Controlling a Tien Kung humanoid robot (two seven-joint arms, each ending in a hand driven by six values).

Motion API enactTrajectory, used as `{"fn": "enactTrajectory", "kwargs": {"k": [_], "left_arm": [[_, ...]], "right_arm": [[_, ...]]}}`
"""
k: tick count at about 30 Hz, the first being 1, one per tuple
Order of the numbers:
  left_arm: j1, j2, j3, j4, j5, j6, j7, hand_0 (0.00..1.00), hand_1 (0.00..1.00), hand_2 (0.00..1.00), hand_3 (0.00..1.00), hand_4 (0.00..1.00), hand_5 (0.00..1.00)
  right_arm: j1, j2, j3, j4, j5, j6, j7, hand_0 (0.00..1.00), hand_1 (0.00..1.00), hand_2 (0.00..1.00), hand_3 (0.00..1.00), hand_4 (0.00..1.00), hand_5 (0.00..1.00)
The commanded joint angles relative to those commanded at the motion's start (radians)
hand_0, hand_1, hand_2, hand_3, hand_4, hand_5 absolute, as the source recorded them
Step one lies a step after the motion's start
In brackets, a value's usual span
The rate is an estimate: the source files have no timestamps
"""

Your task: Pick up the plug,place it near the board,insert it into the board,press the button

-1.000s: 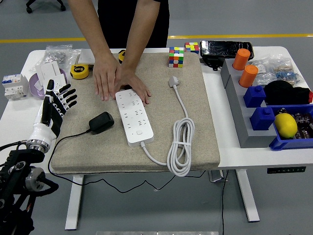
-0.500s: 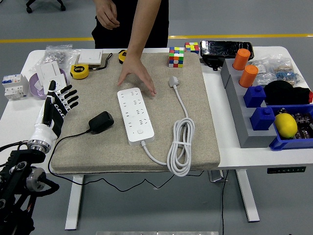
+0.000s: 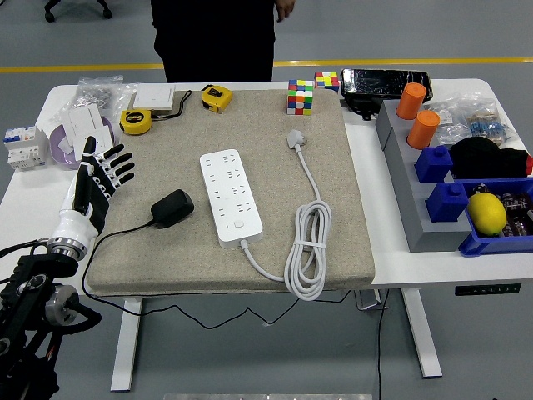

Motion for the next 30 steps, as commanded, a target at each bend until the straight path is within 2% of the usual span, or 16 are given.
{"fn": "enactTrajectory", "kwargs": {"k": [30], "left_arm": [[-0.004,-0.002,0.002,0.002,0.003,0.000,-0.002,0.764,0.778,0.771,0.776,0.998,0.998]], "right_arm": [[-0.004,0.002,0.007,0.000,-0.002,-0.001,0.001,0.826,0.750,0.747,0.787,0.998,0.927]]}}
